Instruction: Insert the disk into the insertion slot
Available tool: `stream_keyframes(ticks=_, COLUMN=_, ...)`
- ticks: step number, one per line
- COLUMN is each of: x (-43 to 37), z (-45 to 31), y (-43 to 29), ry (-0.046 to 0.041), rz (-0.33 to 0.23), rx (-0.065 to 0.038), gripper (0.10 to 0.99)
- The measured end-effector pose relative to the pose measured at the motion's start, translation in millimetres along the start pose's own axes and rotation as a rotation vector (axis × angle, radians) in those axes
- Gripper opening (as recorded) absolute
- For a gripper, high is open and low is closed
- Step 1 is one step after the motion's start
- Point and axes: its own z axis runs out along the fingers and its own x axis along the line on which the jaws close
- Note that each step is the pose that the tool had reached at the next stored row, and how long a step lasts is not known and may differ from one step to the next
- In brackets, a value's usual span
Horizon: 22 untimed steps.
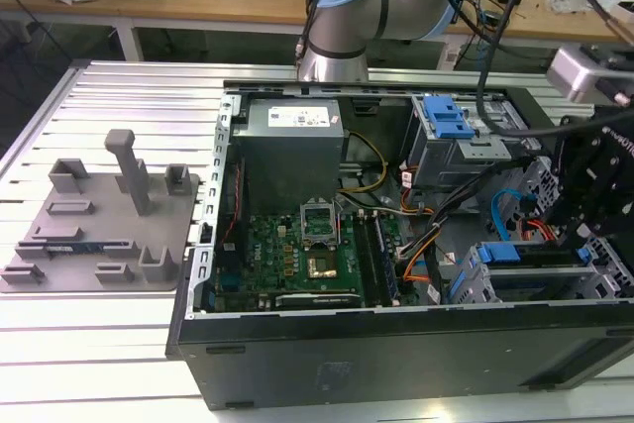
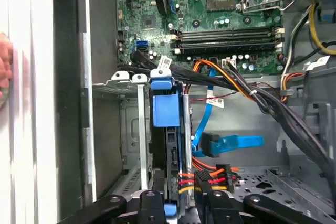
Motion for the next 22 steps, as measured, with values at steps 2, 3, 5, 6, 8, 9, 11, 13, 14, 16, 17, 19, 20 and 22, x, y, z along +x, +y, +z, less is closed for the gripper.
stream_keyframes(ticks=2, x=-1.3, z=-9.3, y=0.4, ry=0.0019, rz=0.0, rx=0.0, gripper=0.361)
stream_keyframes(ticks=3, x=-2.3, z=-13.8, y=0.6, ry=0.0027, rz=0.0, rx=0.0, gripper=0.361)
stream_keyframes(ticks=5, x=-4.1, z=-20.4, y=1.0, ry=0.0043, rz=0.0, rx=0.0, gripper=0.361)
stream_keyframes(ticks=6, x=-4.8, z=-22.1, y=1.1, ry=0.0047, rz=0.0, rx=0.0, gripper=0.361)
stream_keyframes(ticks=8, x=-7.9, z=-26.8, y=1.3, ry=0.0076, rz=0.002, rx=0.0, gripper=0.361)
stream_keyframes(ticks=9, x=-8.7, z=-27.4, y=1.4, ry=0.0081, rz=0.002, rx=0.0, gripper=0.361)
stream_keyframes(ticks=11, x=-8.9, z=-27.5, y=1.4, ry=0.0081, rz=0.002, rx=0.0, gripper=0.361)
stream_keyframes(ticks=13, x=-8.9, z=-27.5, y=1.4, ry=0.0081, rz=0.002, rx=0.0, gripper=0.361)
stream_keyframes(ticks=14, x=-9.0, z=-27.5, y=1.4, ry=0.0081, rz=0.002, rx=0.0, gripper=0.361)
stream_keyframes(ticks=16, x=-9.1, z=-27.6, y=1.4, ry=0.0082, rz=0.002, rx=0.0, gripper=0.361)
stream_keyframes(ticks=17, x=-9.1, z=-27.5, y=1.4, ry=0.0082, rz=0.002, rx=0.0, gripper=0.361)
stream_keyframes(ticks=19, x=-9.2, z=-27.5, y=1.4, ry=0.0081, rz=0.002, rx=0.0, gripper=0.361)
stream_keyframes(ticks=20, x=-9.2, z=-27.5, y=1.4, ry=0.0081, rz=0.002, rx=0.0, gripper=0.361)
stream_keyframes(ticks=22, x=-9.2, z=-27.6, y=1.4, ry=0.0082, rz=0.002, rx=0.0, gripper=0.361)
